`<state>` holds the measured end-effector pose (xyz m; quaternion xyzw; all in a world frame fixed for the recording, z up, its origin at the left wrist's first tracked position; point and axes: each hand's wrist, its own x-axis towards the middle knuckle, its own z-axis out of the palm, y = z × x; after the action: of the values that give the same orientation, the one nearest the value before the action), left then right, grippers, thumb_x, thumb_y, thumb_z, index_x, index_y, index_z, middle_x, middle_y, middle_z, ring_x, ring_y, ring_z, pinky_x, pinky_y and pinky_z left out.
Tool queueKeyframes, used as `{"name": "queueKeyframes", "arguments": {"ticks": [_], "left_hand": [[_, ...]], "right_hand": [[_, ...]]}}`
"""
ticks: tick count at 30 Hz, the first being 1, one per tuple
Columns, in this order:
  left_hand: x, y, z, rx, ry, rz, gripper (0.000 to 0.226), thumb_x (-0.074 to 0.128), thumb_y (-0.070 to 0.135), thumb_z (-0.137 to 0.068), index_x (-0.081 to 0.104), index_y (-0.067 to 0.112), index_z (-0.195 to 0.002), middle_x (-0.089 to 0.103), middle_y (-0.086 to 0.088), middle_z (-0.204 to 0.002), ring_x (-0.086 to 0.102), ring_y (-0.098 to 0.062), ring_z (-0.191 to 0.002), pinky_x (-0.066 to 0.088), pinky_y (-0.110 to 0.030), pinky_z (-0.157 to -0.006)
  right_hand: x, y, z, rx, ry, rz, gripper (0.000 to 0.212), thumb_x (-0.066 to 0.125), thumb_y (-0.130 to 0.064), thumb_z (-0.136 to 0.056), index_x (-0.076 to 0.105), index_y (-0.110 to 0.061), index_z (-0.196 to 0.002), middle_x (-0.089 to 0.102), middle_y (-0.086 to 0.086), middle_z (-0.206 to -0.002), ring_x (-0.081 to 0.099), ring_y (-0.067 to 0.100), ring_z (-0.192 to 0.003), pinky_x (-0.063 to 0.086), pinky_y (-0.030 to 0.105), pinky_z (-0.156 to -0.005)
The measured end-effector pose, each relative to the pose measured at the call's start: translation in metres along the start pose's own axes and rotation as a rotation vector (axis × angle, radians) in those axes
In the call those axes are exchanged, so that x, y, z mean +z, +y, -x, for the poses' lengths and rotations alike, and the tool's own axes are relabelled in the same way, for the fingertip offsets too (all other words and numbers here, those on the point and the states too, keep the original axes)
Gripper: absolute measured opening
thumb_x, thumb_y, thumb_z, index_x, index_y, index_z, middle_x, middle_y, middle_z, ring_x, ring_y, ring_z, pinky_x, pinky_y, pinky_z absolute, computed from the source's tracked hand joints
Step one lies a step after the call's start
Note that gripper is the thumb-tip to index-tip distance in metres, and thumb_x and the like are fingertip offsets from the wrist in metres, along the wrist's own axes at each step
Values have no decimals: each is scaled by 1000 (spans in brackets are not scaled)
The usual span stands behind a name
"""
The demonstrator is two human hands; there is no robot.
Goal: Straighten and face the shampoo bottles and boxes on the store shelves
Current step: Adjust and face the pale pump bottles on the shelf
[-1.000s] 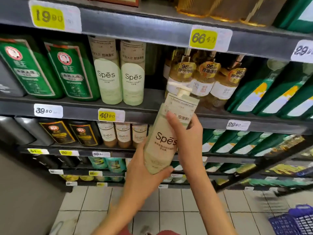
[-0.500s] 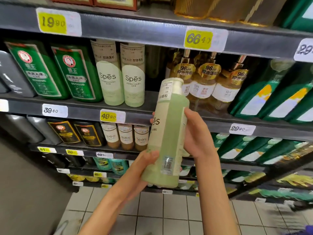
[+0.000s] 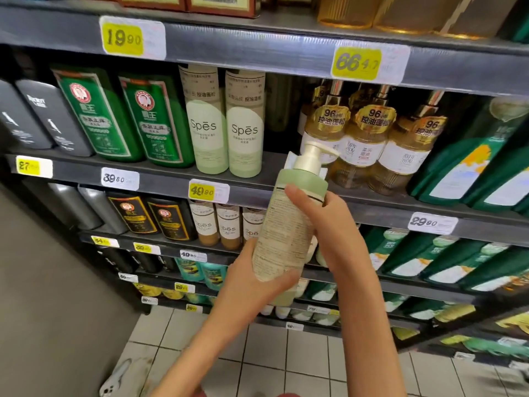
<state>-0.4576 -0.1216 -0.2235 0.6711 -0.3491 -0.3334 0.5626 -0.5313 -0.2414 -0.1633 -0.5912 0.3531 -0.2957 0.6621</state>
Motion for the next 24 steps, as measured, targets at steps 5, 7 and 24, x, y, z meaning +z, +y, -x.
{"name": "queueKeyframes", "arguments": {"ticks": [5, 7, 24], "left_hand": [[-9, 0, 9, -119, -609, 766, 56, 70, 47, -75, 60, 19, -122, 66, -11, -116, 63, -29, -104, 50, -44, -92], [-3, 0, 13, -159, -701, 938, 59, 64, 44, -82, 54, 11, -129, 63, -18, -118, 62, -30, -105, 47, -44, -95], [-14, -12, 5, -138, -108, 285, 51, 68, 38, -73, 53, 22, -118, 67, -2, -114, 63, -16, -106, 51, -36, -90]], "right_hand": [[-17, 6, 3, 149, -378, -575, 72, 57, -48, -81, 45, -5, -137, 47, 24, -139, 43, 38, -131, 33, 52, -109], [-14, 13, 3, 137, -407, -628, 64, 55, -38, -84, 47, -3, -136, 43, 26, -141, 39, 41, -132, 29, 54, -112], [16, 31, 3, 127, -276, -156, 50, 71, -37, -67, 62, -13, -110, 72, 6, -100, 70, 20, -91, 58, 32, -79]]}}
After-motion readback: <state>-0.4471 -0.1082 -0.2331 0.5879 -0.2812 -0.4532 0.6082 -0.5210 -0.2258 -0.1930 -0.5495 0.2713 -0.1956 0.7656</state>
